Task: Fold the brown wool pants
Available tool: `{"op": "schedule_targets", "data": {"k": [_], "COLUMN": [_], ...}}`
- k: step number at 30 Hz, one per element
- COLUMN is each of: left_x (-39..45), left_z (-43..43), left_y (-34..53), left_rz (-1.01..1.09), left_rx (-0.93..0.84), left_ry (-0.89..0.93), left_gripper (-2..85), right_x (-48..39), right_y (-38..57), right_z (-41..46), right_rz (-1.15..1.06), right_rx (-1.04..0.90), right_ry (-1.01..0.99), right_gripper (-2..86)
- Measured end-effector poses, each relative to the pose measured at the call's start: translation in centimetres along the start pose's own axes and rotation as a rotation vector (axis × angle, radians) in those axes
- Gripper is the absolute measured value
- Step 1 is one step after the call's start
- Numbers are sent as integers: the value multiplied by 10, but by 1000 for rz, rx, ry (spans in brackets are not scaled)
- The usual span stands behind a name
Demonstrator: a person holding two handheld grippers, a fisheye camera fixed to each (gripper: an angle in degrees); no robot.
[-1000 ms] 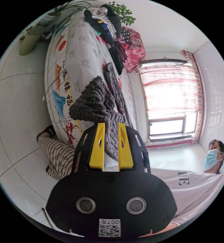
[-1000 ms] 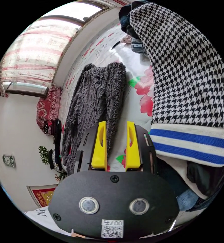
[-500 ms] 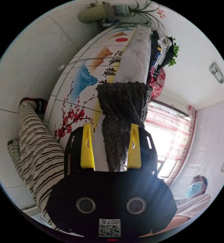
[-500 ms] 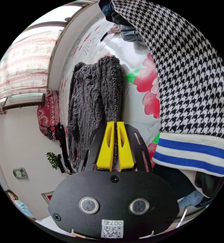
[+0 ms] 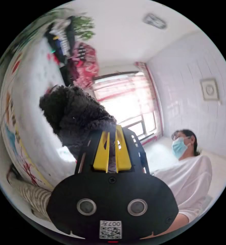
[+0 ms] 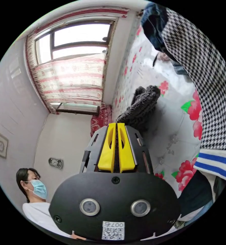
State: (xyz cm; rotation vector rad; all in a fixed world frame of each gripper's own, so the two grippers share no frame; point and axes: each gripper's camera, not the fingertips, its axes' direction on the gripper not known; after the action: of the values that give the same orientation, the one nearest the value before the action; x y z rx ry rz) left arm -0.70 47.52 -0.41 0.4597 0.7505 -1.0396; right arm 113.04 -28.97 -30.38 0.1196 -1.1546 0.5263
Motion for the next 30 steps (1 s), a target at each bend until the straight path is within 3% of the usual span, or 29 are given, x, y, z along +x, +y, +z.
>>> {"op": "schedule_targets", "data": {"k": [2, 9, 17, 23, 30], "left_x": [28, 17, 11, -34, -137], "left_z": [-1, 11, 106, 223, 386], "left_y": [5, 46, 6, -69, -166], "left_rz": [54, -121, -115, -138, -101], "left_rx": [-1, 7, -78, -166, -183], "left_ry": [-99, -183, -248, -349, -507], "left_gripper": [10, 7, 8, 15, 53], "right_x": [3, 64, 55, 12, -21], "right_y": [6, 54, 58, 4, -76], "right_z": [-11, -76, -73, 48, 325], "right_rz": [-22, 138, 114, 25, -182], "right_rx": [-36, 7, 84, 41, -76], "right_ry": [73, 52, 63, 137, 336], "right_gripper": [-3, -3, -2, -1, 19]}}
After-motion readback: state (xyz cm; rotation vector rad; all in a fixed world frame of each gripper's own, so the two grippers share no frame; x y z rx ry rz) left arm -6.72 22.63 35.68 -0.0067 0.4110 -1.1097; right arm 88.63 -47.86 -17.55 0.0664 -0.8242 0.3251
